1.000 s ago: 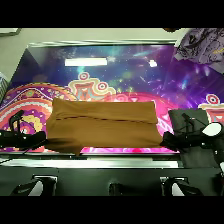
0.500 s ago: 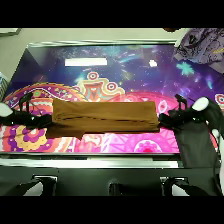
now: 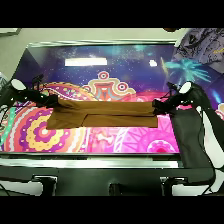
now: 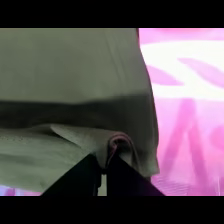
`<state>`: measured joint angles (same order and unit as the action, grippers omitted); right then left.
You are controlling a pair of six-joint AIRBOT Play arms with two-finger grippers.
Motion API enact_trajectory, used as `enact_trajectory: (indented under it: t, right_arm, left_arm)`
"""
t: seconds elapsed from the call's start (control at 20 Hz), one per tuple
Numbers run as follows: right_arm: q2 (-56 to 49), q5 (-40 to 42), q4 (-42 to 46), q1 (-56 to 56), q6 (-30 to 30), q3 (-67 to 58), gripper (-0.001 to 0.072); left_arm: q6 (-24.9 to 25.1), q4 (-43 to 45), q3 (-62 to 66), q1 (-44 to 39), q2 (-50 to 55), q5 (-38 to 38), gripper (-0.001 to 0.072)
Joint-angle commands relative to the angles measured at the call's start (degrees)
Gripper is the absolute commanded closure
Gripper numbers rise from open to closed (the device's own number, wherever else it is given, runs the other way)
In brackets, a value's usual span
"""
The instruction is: Fold the clothes and pants, and hang the long-sleeved shirts on hangers.
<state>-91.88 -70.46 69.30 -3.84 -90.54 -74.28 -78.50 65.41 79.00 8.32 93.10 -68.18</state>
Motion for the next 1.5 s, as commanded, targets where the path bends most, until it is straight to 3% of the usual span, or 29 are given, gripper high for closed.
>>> enact_trajectory:
  t: [0.0, 0.2, 0.25, 0.35, 0.4, 0.45, 0.55, 0.7, 0.8, 0.95, 1.3, 1.45]
  right_arm:
    - [-3.0, 3.1, -0.5, 0.1, -0.3, -1.5, 0.0676]
    - [-5.8, 4.8, -2.6, 0.1, -0.3, -1.5, 0.0648]
    - [-5.7, 4.4, -2.6, 0.0, -0.9, -1.6, 0.0561]
    - [-4.5, 1.2, -2.9, -0.4, -1.4, -3.1, 0.0432]
    - [-3.6, -1.9, -2.8, -1.3, -1.2, -4.9, 0.034]
    - [-2.4, -4.2, -2.8, -2.8, -0.5, -6.6, 0.0316]
    - [-0.4, -4.9, -3.1, -7.2, 0.6, -7.4, 0.0162]
    - [-2.8, -6.2, -12.2, -13.6, 5.6, -5.6, 0.0114]
    - [-5.7, -7.0, -19.2, -15.0, 10.3, -4.0, 0.0113]
    - [-9.2, -7.1, -20.4, -13.3, 15.3, -3.1, 0.0113]
    - [-14.3, -2.2, -26.1, -11.9, 16.5, -2.8, 0.0122]
    - [-14.7, -1.8, -26.1, -9.7, 16.9, -2.8, 0.0244]
  left_arm:
    - [0.5, -0.5, 5.7, -0.5, 6.3, 0.1, 0.0694]
    - [0.5, -0.9, 5.9, -0.5, 9.4, 0.2, 0.0688]
    - [0.5, -1.4, 5.9, -0.5, 9.4, 0.3, 0.0635]
    - [0.2, -1.3, 7.0, -0.5, 9.1, -0.1, 0.0329]
    - [-0.2, -1.3, 8.0, -0.4, 8.8, -0.8, 0.0294]
    - [-1.1, -1.2, 9.1, -0.3, 8.3, -1.2, 0.0293]
    - [-2.9, -0.9, 10.7, 0.2, 7.3, -1.4, 0.0294]
    - [-3.1, -0.9, 11.7, 0.5, 6.3, -1.5, 0.0294]
    - [-3.8, -0.9, 11.8, 0.5, 6.1, -2.2, 0.0294]
    - [-4.3, -0.9, 11.8, 0.5, 6.1, -2.9, 0.0294]
    - [-4.7, -0.9, 11.8, 0.5, 6.1, -2.9, 0.0294]
    - [-5.3, -0.9, 11.8, 0.5, 6.2, -2.9, 0.0294]
